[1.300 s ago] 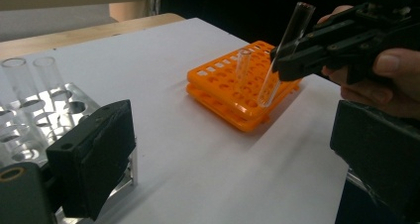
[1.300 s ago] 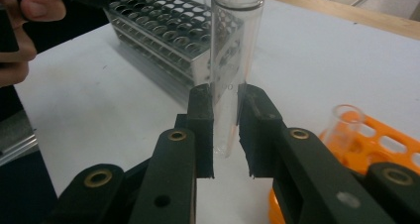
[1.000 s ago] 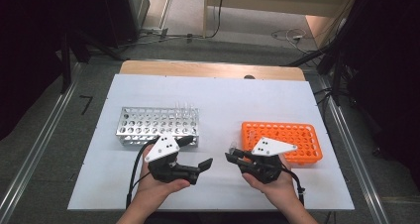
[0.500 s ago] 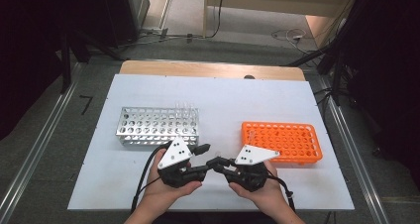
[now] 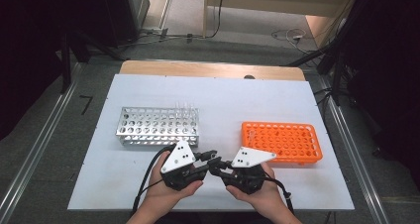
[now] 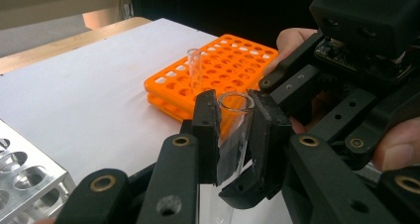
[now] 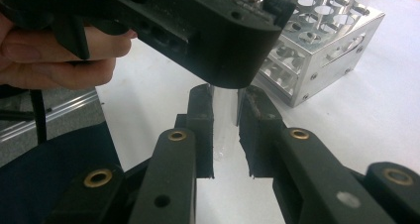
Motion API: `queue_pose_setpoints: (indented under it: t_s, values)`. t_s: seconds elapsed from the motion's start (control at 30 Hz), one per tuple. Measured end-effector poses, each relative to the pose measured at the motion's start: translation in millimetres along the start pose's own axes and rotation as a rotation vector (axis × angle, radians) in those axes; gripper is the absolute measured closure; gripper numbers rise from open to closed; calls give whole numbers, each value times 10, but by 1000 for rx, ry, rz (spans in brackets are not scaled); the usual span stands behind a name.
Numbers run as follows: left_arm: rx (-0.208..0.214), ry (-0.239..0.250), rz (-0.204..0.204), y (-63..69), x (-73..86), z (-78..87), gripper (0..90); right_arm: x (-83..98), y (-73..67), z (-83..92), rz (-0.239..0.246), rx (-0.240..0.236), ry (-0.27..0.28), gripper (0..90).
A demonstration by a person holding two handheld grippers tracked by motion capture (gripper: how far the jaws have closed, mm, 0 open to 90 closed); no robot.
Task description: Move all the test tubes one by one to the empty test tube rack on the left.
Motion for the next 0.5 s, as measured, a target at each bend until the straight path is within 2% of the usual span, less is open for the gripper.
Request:
queue_pose_setpoints:
  t_s: [0.13,0.3,0.33,0.5]
  values:
    - [-3,-1,-6,-7,1,3,763,-3,4,-1,-3,-3,1,738]
    - [3,7,8,-30,-5,14,764,-6,23,11,0,-12,3,728]
    - [-10,5,6,-45,-4,20,765,-7,29,19,-1,-21,2,718]
    - [-40,11,25,-155,5,80,765,-37,103,95,-15,-10,28,540]
Point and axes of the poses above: each handheld gripper's, and its own axes: z roughly backward along the jaws, x roughly out of its underside, y roughly to its right, the point moved 8 cm from there along -z, roughly forward along the jaws, and after that the axes turned 12 degrees about -z, right-handed, at the moved point
